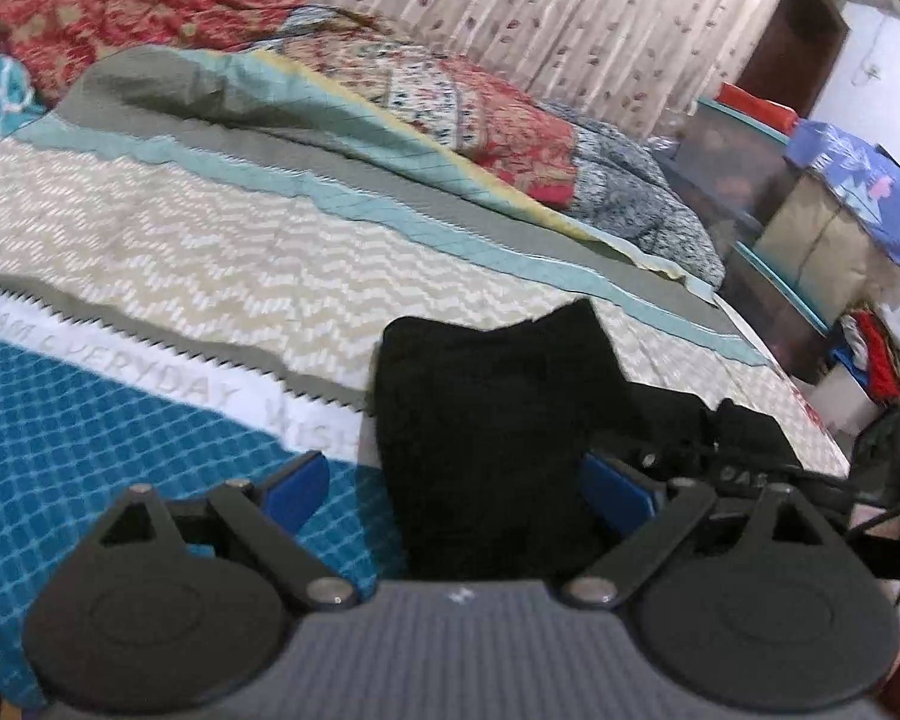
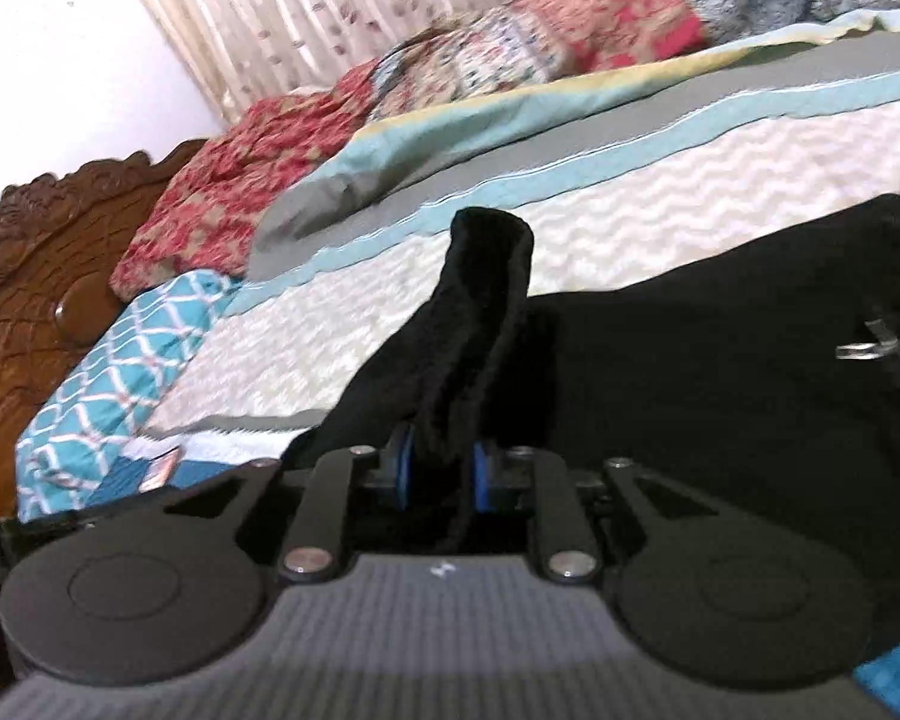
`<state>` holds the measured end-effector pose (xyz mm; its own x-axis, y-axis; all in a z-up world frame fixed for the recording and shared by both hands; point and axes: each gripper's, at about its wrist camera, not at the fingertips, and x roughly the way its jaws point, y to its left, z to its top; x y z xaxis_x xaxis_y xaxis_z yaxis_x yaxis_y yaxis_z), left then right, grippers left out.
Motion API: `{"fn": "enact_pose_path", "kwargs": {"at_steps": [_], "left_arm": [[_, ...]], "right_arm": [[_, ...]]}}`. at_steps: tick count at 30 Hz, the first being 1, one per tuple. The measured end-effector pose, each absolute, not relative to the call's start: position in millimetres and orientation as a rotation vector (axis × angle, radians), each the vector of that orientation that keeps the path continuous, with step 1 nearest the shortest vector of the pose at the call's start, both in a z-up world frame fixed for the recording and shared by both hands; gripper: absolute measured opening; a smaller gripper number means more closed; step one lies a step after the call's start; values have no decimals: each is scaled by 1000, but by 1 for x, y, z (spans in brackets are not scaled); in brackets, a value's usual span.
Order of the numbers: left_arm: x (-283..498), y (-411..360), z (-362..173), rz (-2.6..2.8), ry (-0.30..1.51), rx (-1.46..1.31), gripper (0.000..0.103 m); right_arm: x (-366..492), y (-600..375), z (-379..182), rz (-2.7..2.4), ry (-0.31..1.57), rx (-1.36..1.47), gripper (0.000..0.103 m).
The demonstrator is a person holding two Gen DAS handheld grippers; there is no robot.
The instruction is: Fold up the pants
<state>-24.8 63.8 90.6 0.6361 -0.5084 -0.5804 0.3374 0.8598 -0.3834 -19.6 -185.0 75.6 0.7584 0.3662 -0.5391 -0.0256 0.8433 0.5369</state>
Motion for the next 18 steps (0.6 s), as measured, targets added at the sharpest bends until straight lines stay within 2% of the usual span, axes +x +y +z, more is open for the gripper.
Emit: {"fn": "enact_pose_path", "kwargs": {"at_steps": [3, 7, 8, 10, 13, 14, 15, 17, 18], "left_arm": [[-22, 48, 91, -515, 735, -218, 94], [-16, 29, 93, -522, 741, -197, 93], [-14, 26, 94, -522, 740, -194, 93], [-11, 21, 97, -524, 731, -187, 92], [-5, 13, 103, -534, 711, -177, 89], [-3, 10, 104, -539, 707, -175, 86], [0, 6, 105, -549, 702, -173, 83], [6, -3, 102, -575, 703, -164, 69], [10, -8, 98, -582, 718, -163, 65]], "right_arm": [[-9, -189, 46, 150, 752, 543, 24], [-8, -201, 35, 134, 764, 634, 40], [-9, -206, 37, 124, 762, 649, 47], [-19, -215, 47, 81, 714, 657, 52], [-38, -218, 65, 29, 606, 581, 51], [-41, -216, 69, 40, 583, 561, 48], [-43, -215, 70, 54, 568, 548, 44], [-41, -208, 72, 96, 559, 526, 27], [-38, -203, 71, 119, 565, 521, 25]]}}
